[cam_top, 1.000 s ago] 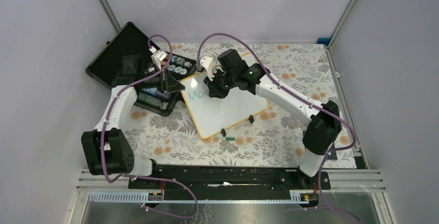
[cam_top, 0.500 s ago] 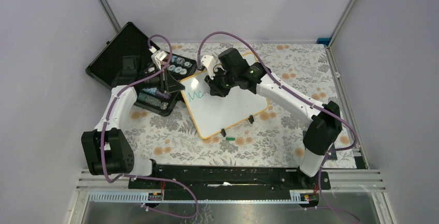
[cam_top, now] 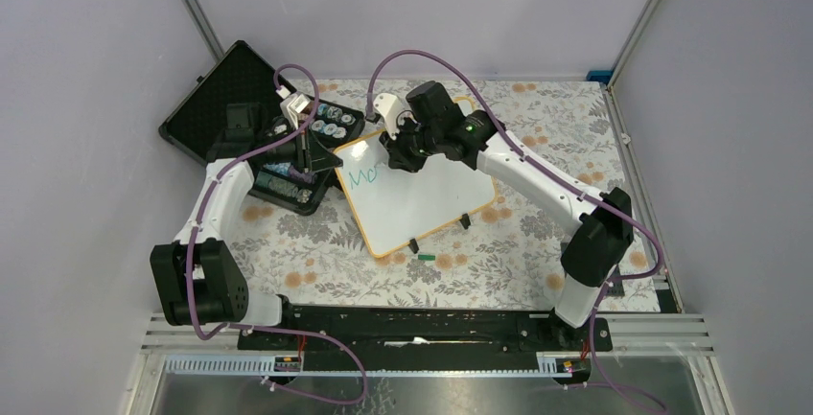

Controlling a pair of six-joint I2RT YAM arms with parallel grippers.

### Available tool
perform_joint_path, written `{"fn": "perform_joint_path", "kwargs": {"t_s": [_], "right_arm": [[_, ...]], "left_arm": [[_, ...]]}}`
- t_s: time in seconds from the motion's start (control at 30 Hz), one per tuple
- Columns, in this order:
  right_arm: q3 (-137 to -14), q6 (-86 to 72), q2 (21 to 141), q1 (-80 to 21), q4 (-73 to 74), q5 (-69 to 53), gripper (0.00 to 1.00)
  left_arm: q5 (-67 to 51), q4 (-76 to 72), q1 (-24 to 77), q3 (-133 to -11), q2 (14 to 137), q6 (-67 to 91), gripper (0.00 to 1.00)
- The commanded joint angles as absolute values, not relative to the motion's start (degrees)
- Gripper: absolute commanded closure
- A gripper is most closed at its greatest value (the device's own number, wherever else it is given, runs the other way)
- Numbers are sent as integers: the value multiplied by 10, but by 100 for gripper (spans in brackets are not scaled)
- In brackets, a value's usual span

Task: Write a sentence on the whiteboard

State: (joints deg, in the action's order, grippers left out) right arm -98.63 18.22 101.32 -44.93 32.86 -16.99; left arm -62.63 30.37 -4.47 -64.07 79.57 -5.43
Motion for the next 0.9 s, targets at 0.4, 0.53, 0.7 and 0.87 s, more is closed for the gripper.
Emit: {"fn": "perform_joint_path", "kwargs": {"t_s": [0.4,0.53,0.7,0.87], "right_arm": [[-1012,183,1029,-468,330,-172,100],[-1012,181,1026,-468,330,-177,100],[-1016,180,1004,-466,338,-206,100],[-1005,177,970,-443,346,-242,100]], "left_arm": [[-617,287,-39,-637,780,-80,100],[-617,287,-40,-637,782,-80,100],[-614,287,-39,-637,782,-80,100],[-613,287,-39,-638,782,-80,100]]}}
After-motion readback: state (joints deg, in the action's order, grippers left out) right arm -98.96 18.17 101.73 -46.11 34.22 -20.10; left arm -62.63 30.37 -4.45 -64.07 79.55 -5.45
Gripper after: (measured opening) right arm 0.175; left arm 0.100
